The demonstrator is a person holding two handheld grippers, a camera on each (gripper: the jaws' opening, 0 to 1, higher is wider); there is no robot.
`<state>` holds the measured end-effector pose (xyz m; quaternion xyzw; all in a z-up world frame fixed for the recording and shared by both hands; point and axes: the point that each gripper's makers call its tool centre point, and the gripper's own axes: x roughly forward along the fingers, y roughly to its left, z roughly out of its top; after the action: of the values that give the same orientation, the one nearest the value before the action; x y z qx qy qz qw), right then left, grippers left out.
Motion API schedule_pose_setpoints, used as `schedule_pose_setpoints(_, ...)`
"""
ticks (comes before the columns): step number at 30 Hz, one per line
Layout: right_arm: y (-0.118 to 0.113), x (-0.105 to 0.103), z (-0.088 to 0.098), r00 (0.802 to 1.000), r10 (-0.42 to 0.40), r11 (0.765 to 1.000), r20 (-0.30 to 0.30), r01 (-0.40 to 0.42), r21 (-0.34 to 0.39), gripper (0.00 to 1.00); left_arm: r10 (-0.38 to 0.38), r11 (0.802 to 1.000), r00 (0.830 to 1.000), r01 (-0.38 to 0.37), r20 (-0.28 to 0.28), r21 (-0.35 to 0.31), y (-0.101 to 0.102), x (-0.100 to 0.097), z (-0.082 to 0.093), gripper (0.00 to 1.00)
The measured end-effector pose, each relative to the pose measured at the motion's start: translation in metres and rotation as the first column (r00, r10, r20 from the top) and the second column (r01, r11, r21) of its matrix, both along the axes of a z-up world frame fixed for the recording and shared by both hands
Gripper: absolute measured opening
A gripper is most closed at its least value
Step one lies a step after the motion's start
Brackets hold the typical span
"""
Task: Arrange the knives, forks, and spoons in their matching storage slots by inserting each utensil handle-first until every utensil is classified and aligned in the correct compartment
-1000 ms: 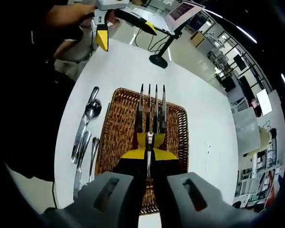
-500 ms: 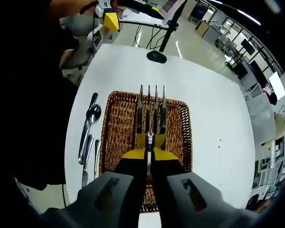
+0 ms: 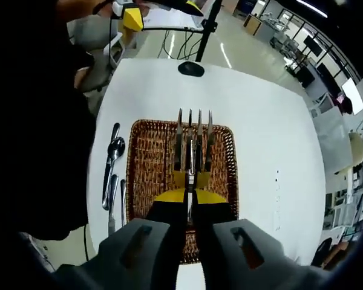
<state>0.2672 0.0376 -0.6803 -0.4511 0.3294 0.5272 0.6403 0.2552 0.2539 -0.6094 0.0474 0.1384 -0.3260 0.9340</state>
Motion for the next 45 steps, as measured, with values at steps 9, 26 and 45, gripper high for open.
schedule_pose_setpoints(9, 0.007, 0.008, -0.003, 1.0, -0.026, 0.999, 0.005, 0.026, -0.035, 0.0, -0.028, 0.999, 1.0, 0.028, -0.003, -0.023, 0.007, 0.003, 0.0, 0.99)
schedule_pose_setpoints(26, 0.019, 0.007, -0.03, 0.998, 0.008, 0.995, -0.057, -0.013, -0.095, 0.0, -0.018, 0.999, 1.0, 0.018, 0.004, -0.036, 0.008, -0.003, 0.006, 0.99)
schedule_pose_setpoints(45, 0.03, 0.02, -0.112, 0.976, -0.05, 0.991, -0.213, 0.023, -0.13, 0.01, 0.009, 0.999, 1.0, -0.009, 0.005, -0.045, 0.011, 0.005, 0.003, 0.99)
